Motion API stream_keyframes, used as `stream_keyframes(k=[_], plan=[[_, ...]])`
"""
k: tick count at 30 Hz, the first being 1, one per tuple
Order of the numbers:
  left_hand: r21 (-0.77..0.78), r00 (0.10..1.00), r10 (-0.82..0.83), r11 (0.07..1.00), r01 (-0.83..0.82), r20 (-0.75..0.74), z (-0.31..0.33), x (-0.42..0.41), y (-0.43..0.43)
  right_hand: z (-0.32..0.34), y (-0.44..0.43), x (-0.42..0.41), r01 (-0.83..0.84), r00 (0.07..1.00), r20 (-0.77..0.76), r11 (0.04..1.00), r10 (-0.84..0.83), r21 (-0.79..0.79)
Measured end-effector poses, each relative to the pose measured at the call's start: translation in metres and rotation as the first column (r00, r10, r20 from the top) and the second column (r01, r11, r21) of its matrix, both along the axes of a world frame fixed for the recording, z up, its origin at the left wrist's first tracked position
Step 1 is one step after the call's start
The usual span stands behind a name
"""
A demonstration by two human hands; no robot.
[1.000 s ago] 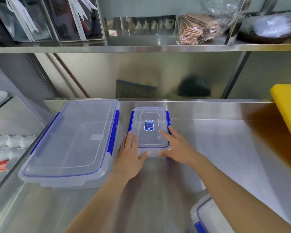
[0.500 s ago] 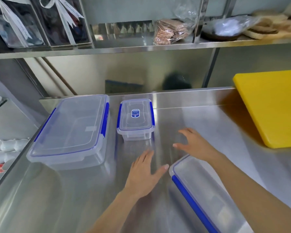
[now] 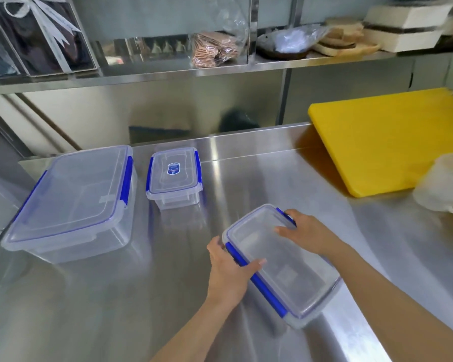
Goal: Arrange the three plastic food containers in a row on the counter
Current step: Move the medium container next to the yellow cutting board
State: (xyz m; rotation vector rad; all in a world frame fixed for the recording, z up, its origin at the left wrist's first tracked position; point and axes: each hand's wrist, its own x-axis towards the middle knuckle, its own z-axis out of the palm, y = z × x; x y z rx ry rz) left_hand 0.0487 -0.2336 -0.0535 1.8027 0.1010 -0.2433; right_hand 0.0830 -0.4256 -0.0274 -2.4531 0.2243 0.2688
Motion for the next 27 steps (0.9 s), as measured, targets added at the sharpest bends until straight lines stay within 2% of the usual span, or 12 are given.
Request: stream_keyframes(k=[4, 6, 8, 10, 11, 13, 15, 18, 20, 22, 25, 27], plan=[[0.09, 0.974, 0.177, 0.977, -0.191, 0.14, 0.001, 0.003, -0.009, -0.006, 0.007, 0.004, 0.201, 0.978, 0.091, 0.97, -0.19, -0.135], [0.103, 0.992, 0.098, 0.989, -0.106, 0.084, 0.001, 0.007, -0.006, -0.009, 0.01, 0.003, 0.278, 0.953, 0.148, 0.956, -0.263, -0.091], [0.007, 0.993, -0.116, 0.993, 0.116, 0.024, 0.0, 0.009, 0.002, -0.007, 0.005, -0.003, 0.253, 0.96, 0.082, 0.955, -0.268, 0.158], [0.158, 0.921, -0.39, 0.909, 0.386, -0.011, -0.003, 0.012, 0.012, -0.001, -0.006, -0.014, 0.123, 0.991, -0.115, 0.853, -0.074, 0.507], [0.267, 0.872, -0.484, 0.833, 0.484, -0.071, -0.007, 0.012, 0.017, 0.002, -0.013, -0.018, 0.05, 0.98, -0.183, 0.807, 0.073, 0.588], [0.388, 0.803, -0.568, 0.709, 0.589, -0.18, -0.007, 0.014, 0.027, 0.006, -0.027, -0.023, -0.053, 0.929, -0.257, 0.785, 0.265, 0.617], [0.386, 0.769, -0.605, 0.673, 0.631, -0.204, -0.003, 0.017, 0.029, 0.004, -0.034, -0.021, -0.094, 0.904, -0.291, 0.809, 0.314, 0.58], [0.402, 0.78, -0.597, 0.678, 0.615, -0.187, 0.008, 0.021, 0.025, -0.005, -0.031, -0.012, -0.139, 0.917, -0.29, 0.899, 0.276, 0.415], [0.42, 0.806, -0.566, 0.699, 0.58, -0.172, 0.014, 0.022, 0.025, -0.011, -0.03, -0.005, -0.135, 0.932, -0.268, 0.918, 0.246, 0.374], [0.435, 0.847, -0.518, 0.739, 0.514, -0.119, 0.018, 0.026, 0.027, -0.016, -0.028, 0.003, -0.101, 0.955, -0.208, 0.889, 0.213, 0.446], [0.417, 0.899, -0.434, 0.83, 0.371, 0.063, 0.012, 0.038, 0.033, -0.022, -0.02, 0.014, -0.056, 0.994, -0.046, 0.825, 0.099, 0.562], [0.493, 0.895, -0.4, 0.83, 0.261, 0.198, 0.001, 0.046, 0.035, -0.025, -0.012, 0.023, -0.034, 0.999, -0.003, 0.83, 0.042, 0.557]])
